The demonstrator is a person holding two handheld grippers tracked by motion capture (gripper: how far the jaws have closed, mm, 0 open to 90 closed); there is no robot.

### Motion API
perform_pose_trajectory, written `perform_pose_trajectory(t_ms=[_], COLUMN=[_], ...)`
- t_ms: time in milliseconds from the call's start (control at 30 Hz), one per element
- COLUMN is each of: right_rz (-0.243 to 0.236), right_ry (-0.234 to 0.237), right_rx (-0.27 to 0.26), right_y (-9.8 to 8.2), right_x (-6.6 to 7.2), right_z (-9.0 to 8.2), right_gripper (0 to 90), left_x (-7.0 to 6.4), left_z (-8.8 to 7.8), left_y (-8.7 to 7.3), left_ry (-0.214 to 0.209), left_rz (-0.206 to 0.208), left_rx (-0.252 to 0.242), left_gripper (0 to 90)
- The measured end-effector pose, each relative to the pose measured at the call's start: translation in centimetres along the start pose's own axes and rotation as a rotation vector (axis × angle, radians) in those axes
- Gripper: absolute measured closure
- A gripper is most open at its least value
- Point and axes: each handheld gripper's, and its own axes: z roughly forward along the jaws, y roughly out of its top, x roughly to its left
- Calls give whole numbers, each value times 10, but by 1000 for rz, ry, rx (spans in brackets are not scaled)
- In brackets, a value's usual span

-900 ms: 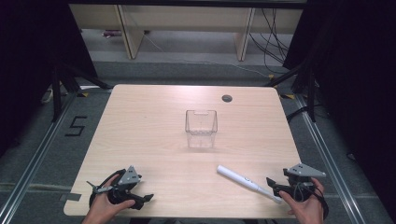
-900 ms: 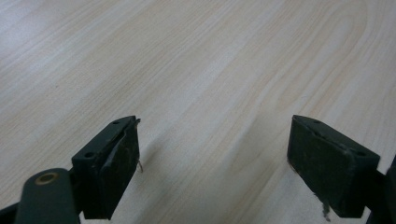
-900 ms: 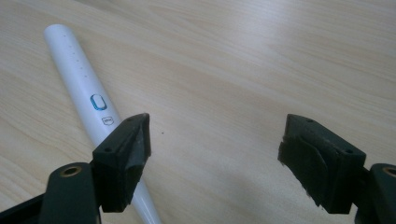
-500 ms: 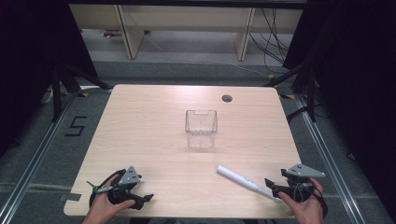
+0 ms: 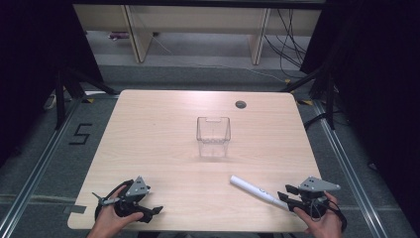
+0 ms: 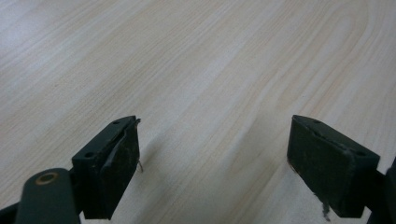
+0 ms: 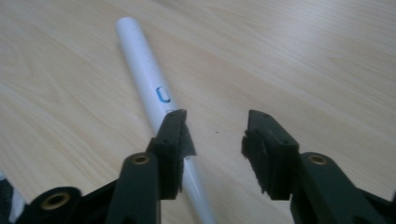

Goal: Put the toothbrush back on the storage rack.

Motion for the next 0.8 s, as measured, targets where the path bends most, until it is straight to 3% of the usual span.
perform_pose_trajectory(t_ms=[33,100,167,267,367,400,567,633,800], right_rz=[8,-53,-60,-112,-115,-146,-182,-161,-166], right_ry=[10,29,34,59,74,78,93,97,99], right_rx=[8,10,8,34,44,46,65,91,116], right_y=[0,0,0,-1,-2,-2,-3,-3,-5], right_x=[2,3,5,9,12,11,12,12,12], right_z=[1,0,1,5,7,8,14,14,17], right_gripper=[668,766,785,853,871,877,893,893,894], left_x=[0,0,0,1,0,-1,0,0,0], left_z=[0,0,0,0,0,0,0,0,0], left_y=[0,0,0,0,0,0,0,0,0], left_ry=[0,0,0,-1,-1,0,-2,-2,0], left_rz=[-2,0,0,-2,-1,-3,-2,0,-1], left_rx=[0,-1,0,0,1,1,1,1,0], left_gripper=[166,166,166,166,166,166,166,166,167])
